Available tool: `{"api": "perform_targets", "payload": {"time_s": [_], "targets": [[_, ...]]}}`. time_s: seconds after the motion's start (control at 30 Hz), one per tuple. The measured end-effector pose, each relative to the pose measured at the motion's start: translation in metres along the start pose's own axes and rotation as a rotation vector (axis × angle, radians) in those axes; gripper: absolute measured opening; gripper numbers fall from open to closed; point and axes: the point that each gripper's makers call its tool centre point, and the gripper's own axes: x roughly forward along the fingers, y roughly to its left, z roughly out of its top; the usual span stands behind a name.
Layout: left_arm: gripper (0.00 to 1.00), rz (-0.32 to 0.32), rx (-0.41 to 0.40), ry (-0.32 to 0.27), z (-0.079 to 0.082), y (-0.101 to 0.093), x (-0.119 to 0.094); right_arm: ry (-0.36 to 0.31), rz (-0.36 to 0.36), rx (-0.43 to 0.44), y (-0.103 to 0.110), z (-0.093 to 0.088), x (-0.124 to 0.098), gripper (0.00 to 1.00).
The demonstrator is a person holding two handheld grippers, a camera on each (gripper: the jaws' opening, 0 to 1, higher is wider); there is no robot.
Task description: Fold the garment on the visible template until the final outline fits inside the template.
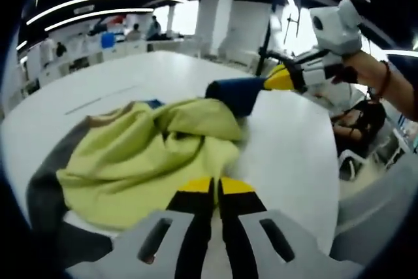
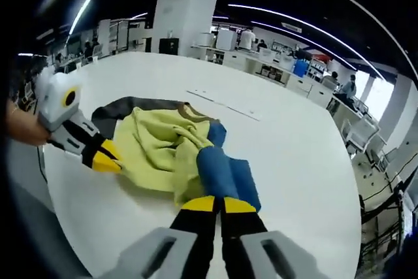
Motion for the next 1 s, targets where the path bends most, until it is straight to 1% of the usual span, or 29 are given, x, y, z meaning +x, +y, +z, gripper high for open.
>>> {"api": "perform_targets", "payload": {"time_s": [0.03,0.07,0.1,0.13,0.17,0.2,0.27,0.3,0.33,0.4,0.47,0.5,0.53,0.6,0.7,0.87,1.0], "targets": [[0.00,-0.003,-0.001,-0.001,0.000,0.000,-0.002,0.003,-0.018,-0.005,-0.008,-0.001,0.000,0.00],[0.00,-0.004,0.000,-0.001,0.000,0.000,-0.004,0.027,-0.036,-0.007,-0.019,-0.005,0.000,0.00],[0.00,-0.007,0.004,0.000,0.000,0.000,-0.007,0.027,-0.052,-0.008,-0.026,-0.005,0.000,0.00],[0.00,-0.008,0.003,0.001,-0.001,0.000,-0.009,0.030,-0.081,-0.025,-0.038,-0.006,-0.001,0.00],[0.00,-0.008,0.002,0.003,-0.001,0.000,-0.011,0.036,-0.087,-0.029,-0.041,-0.007,-0.001,0.00],[0.00,-0.009,-0.001,0.005,-0.003,0.001,-0.013,0.067,-0.112,-0.030,-0.055,-0.013,0.000,0.00],[0.00,-0.011,-0.005,0.006,-0.004,0.001,-0.017,0.084,-0.135,-0.046,-0.068,-0.017,0.001,0.00],[0.00,-0.015,-0.004,0.007,-0.005,0.001,-0.019,0.107,-0.150,-0.041,-0.077,-0.022,0.001,0.00],[0.00,-0.016,-0.004,0.008,-0.006,0.001,-0.020,0.108,-0.161,-0.044,-0.082,-0.023,0.001,0.00],[0.00,-0.019,-0.001,0.010,-0.007,0.000,-0.023,0.142,-0.191,-0.043,-0.094,-0.031,-0.001,0.00],[0.00,-0.021,0.006,0.014,-0.008,-0.001,-0.024,0.150,-0.214,-0.058,-0.108,-0.035,0.000,0.00],[0.00,-0.021,0.008,0.017,-0.009,-0.001,-0.025,0.175,-0.224,-0.063,-0.115,-0.040,0.000,0.00],[0.00,-0.024,0.007,0.019,-0.010,-0.001,-0.025,0.178,-0.226,-0.067,-0.116,-0.041,-0.001,0.00],[0.00,-0.025,0.001,0.022,-0.011,-0.001,-0.026,0.189,-0.247,-0.085,-0.127,-0.045,-0.001,0.00],[0.00,-0.030,0.002,0.022,-0.011,-0.001,-0.028,0.222,-0.281,-0.080,-0.142,-0.054,-0.002,0.00],[0.00,-0.047,0.004,0.025,-0.013,-0.003,-0.031,0.260,-0.329,-0.043,-0.169,-0.067,-0.001,0.00],[0.00,-0.059,0.004,0.033,-0.017,-0.003,-0.038,0.280,-0.371,-0.022,-0.187,-0.071,-0.001,0.00]]}}
